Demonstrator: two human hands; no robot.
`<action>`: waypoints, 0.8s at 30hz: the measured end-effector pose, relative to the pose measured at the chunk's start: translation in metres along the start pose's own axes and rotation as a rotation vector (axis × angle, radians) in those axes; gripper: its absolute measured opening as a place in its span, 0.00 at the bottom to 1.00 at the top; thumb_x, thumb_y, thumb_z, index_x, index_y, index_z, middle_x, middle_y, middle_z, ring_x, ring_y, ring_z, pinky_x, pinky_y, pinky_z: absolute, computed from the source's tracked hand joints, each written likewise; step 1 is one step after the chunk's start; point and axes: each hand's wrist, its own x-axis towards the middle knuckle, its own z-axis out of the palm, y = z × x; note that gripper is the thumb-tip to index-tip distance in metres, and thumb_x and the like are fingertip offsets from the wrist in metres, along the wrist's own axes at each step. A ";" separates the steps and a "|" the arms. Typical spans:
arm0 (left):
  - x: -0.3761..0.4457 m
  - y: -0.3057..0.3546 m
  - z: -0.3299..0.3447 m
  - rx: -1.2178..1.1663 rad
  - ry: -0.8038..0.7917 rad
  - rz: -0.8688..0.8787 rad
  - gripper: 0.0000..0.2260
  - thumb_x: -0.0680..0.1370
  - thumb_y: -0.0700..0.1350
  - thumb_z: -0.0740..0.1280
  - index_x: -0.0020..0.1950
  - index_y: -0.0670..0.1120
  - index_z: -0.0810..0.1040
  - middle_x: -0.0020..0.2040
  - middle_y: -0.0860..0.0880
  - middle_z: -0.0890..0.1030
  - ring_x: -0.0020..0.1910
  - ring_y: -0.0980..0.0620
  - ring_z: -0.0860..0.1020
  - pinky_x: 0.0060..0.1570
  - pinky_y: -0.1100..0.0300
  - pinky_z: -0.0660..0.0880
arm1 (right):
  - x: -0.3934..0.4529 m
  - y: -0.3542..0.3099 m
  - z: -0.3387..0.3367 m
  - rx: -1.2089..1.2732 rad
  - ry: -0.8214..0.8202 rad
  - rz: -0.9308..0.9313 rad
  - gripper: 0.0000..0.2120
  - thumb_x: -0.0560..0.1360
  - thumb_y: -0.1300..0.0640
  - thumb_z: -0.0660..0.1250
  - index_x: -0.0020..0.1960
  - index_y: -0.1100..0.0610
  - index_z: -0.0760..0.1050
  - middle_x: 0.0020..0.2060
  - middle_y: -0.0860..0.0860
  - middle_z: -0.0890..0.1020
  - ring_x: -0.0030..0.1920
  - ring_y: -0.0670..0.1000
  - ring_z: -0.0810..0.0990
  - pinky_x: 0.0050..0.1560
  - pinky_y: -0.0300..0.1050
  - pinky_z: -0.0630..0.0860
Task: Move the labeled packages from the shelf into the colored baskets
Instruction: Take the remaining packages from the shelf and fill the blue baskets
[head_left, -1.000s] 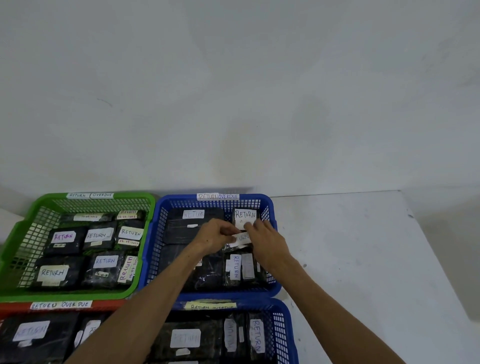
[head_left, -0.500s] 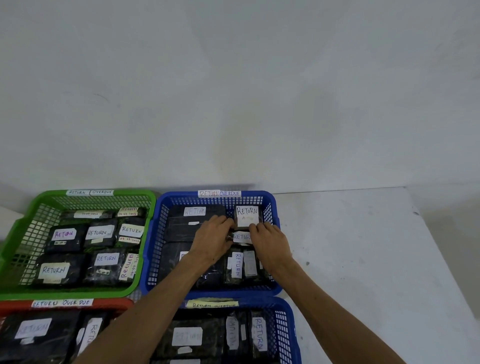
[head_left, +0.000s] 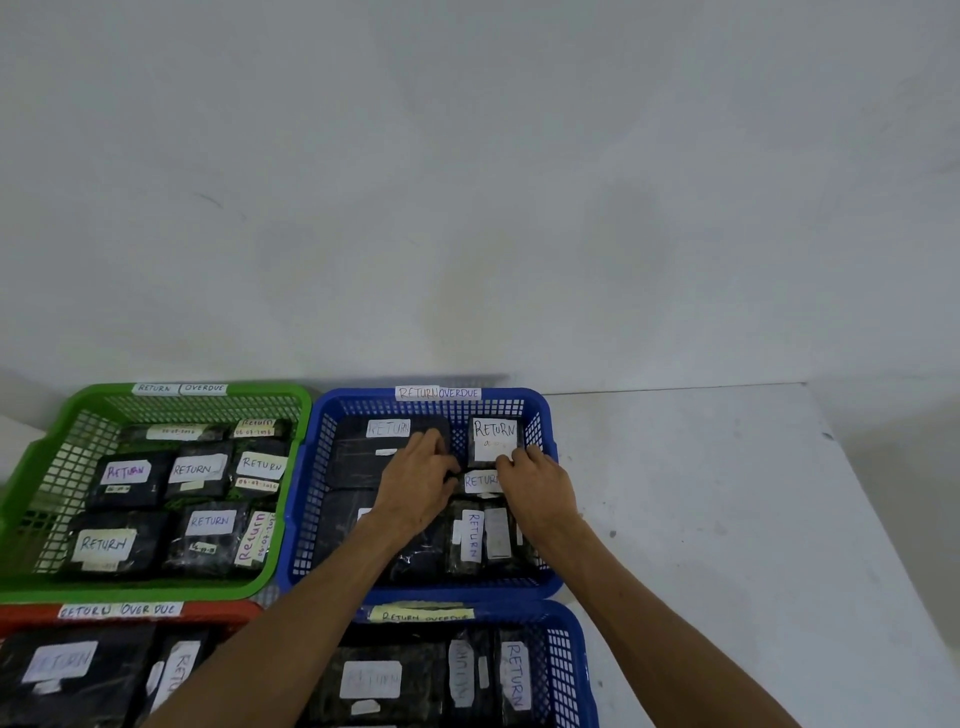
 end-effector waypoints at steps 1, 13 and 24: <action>0.000 0.001 0.001 0.002 0.004 -0.004 0.11 0.75 0.49 0.73 0.57 0.50 0.83 0.53 0.50 0.73 0.54 0.51 0.72 0.53 0.55 0.78 | -0.001 0.001 0.001 0.007 0.003 -0.003 0.21 0.57 0.58 0.85 0.46 0.58 0.83 0.41 0.55 0.85 0.43 0.54 0.83 0.43 0.47 0.83; 0.000 -0.001 0.002 -0.053 0.004 -0.013 0.13 0.76 0.52 0.72 0.58 0.50 0.82 0.55 0.49 0.72 0.55 0.51 0.70 0.54 0.57 0.77 | -0.002 0.008 -0.001 0.003 -0.019 -0.091 0.16 0.78 0.59 0.68 0.65 0.61 0.74 0.60 0.59 0.80 0.62 0.58 0.77 0.59 0.54 0.78; 0.002 0.002 0.003 -0.085 0.031 -0.019 0.12 0.76 0.51 0.72 0.58 0.48 0.82 0.55 0.49 0.72 0.57 0.51 0.69 0.55 0.56 0.76 | -0.002 0.011 -0.001 0.064 -0.009 -0.095 0.16 0.78 0.60 0.68 0.65 0.62 0.74 0.61 0.59 0.79 0.64 0.57 0.75 0.60 0.54 0.78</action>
